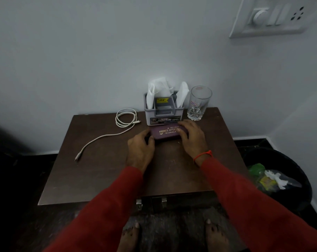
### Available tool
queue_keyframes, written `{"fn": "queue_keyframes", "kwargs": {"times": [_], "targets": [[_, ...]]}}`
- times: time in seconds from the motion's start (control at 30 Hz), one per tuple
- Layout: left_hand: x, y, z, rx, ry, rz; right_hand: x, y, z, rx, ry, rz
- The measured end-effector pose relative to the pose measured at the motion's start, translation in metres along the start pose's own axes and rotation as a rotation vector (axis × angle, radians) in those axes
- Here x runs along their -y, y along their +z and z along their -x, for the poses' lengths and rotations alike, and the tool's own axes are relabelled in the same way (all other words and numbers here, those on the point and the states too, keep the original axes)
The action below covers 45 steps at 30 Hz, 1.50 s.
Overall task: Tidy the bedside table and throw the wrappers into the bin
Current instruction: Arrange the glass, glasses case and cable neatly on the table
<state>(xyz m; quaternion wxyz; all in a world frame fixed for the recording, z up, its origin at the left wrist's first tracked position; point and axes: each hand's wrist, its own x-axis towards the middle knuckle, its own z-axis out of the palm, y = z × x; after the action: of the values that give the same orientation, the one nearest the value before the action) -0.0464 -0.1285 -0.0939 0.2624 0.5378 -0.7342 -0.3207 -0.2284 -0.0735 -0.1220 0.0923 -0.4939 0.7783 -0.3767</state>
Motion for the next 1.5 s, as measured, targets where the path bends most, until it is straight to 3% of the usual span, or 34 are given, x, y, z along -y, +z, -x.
{"fn": "queue_keyframes", "kwargs": {"times": [0.17, 0.33, 0.47, 0.57, 0.7, 0.8, 0.93, 1.0, 1.2, 1.37, 1.5], "targets": [[0.007, -0.008, 0.0, -0.005, 0.005, -0.009, 0.003, 0.0, 0.0, 0.041, -0.012, 0.018], [0.017, -0.029, -0.008, -0.102, -0.046, -0.016, 0.013, -0.008, 0.001, -0.179, 0.012, 0.047], [0.043, -0.066, -0.021, -0.211, -0.113, -0.095, 0.033, -0.009, 0.003, -0.294, -0.25, 0.058], [0.064, -0.084, -0.022, -0.18, -0.263, -0.076, 0.058, 0.0, 0.007, -0.19, -0.461, -0.004], [0.08, -0.088, -0.029, -0.177, -0.362, -0.01, 0.099, 0.04, -0.002, 0.091, -0.593, -0.01], [0.084, -0.087, -0.04, -0.188, -0.377, 0.029, 0.124, 0.081, -0.029, 0.314, -0.563, 0.123], [0.086, -0.091, -0.052, -0.208, -0.366, 0.067, 0.138, 0.111, -0.058, 0.512, -0.467, 0.512], [0.087, -0.091, -0.063, -0.171, -0.339, 0.053, 0.139, 0.116, -0.058, 0.512, -0.461, 0.596], [0.068, -0.068, -0.085, 0.09, -0.193, 0.032, 0.126, 0.116, -0.047, 0.418, -0.504, 0.429], [0.086, -0.048, -0.101, -0.093, -0.14, 0.386, 0.128, 0.112, -0.047, 0.44, -0.496, 0.343], [0.07, -0.056, -0.097, -0.16, -0.274, 0.68, 0.127, 0.109, -0.044, 0.464, -0.504, 0.364]]}}
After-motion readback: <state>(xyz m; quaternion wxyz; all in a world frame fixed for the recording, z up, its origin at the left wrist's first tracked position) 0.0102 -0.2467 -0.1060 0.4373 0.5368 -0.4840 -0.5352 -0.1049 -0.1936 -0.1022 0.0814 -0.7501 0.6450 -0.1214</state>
